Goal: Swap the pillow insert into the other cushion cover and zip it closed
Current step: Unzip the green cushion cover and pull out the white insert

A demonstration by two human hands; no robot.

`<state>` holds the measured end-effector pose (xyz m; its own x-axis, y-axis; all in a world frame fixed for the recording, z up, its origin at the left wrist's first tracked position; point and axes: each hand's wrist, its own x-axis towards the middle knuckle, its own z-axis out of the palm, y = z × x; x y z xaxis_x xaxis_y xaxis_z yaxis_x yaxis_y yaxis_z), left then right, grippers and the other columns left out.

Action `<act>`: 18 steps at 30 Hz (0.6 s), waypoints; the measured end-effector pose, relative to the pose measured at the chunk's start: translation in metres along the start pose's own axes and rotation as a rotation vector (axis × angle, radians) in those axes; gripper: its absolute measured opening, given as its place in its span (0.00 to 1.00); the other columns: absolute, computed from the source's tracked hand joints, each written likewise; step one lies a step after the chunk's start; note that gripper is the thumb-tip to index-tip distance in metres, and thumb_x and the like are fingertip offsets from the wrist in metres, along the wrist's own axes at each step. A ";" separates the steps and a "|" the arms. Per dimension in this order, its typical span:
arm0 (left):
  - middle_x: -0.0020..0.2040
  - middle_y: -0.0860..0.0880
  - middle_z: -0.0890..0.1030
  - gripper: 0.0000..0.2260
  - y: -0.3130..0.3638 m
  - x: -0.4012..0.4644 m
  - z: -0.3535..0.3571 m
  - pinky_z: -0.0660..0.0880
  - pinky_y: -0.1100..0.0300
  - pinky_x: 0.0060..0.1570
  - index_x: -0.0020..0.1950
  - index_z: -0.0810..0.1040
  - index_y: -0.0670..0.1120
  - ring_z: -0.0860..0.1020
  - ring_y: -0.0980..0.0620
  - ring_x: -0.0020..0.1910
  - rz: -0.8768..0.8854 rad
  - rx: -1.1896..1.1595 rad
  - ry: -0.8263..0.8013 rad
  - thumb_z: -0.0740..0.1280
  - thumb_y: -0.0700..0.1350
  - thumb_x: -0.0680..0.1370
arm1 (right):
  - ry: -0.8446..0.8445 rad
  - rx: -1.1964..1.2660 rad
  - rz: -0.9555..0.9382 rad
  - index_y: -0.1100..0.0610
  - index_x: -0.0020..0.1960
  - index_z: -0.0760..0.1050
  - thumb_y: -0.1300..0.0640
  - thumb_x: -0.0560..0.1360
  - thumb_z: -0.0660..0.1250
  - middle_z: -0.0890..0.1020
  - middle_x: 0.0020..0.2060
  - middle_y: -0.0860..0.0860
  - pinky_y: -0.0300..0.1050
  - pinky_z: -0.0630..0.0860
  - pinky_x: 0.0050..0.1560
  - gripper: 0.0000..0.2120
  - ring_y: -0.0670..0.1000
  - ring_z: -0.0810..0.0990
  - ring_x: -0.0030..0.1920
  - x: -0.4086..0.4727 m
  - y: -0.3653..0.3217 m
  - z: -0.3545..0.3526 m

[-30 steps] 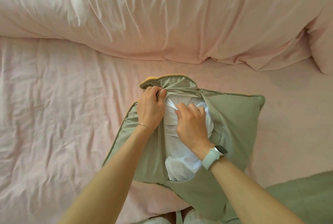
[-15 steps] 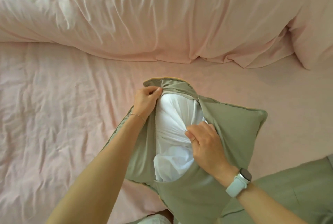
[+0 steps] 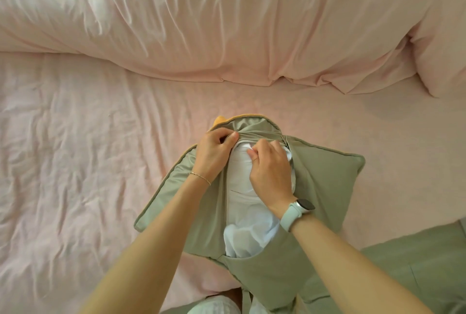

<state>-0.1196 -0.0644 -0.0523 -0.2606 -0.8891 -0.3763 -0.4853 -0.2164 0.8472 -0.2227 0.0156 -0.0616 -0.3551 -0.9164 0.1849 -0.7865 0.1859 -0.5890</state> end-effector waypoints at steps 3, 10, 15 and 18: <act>0.31 0.55 0.76 0.07 -0.002 -0.001 0.006 0.70 0.57 0.40 0.39 0.80 0.48 0.71 0.58 0.32 -0.007 0.016 0.066 0.66 0.43 0.76 | -0.027 0.124 0.001 0.61 0.35 0.67 0.58 0.74 0.56 0.69 0.29 0.50 0.39 0.58 0.36 0.11 0.46 0.60 0.35 -0.008 -0.002 -0.010; 0.47 0.46 0.82 0.10 -0.009 0.010 0.009 0.72 0.54 0.46 0.37 0.82 0.46 0.78 0.47 0.48 -0.058 0.079 0.052 0.66 0.46 0.76 | -0.050 0.226 0.026 0.59 0.36 0.67 0.58 0.75 0.57 0.62 0.33 0.39 0.33 0.61 0.38 0.10 0.42 0.60 0.35 -0.032 -0.005 -0.033; 0.48 0.49 0.81 0.07 -0.010 0.016 0.007 0.72 0.53 0.53 0.45 0.84 0.46 0.77 0.48 0.53 -0.057 0.144 0.013 0.67 0.46 0.75 | -0.029 0.209 0.007 0.53 0.38 0.64 0.56 0.75 0.58 0.65 0.33 0.42 0.34 0.64 0.37 0.07 0.44 0.63 0.35 -0.044 -0.002 -0.039; 0.48 0.51 0.78 0.08 -0.011 0.015 0.003 0.69 0.51 0.58 0.48 0.84 0.48 0.73 0.47 0.56 0.029 0.235 0.012 0.70 0.49 0.73 | 0.005 -0.034 -0.040 0.58 0.36 0.68 0.53 0.74 0.61 0.71 0.31 0.51 0.44 0.65 0.36 0.11 0.51 0.66 0.36 -0.015 0.001 -0.036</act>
<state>-0.1211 -0.0743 -0.0682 -0.2677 -0.8988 -0.3471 -0.6589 -0.0920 0.7466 -0.2362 0.0420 -0.0367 -0.3253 -0.9217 0.2114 -0.8168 0.1612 -0.5540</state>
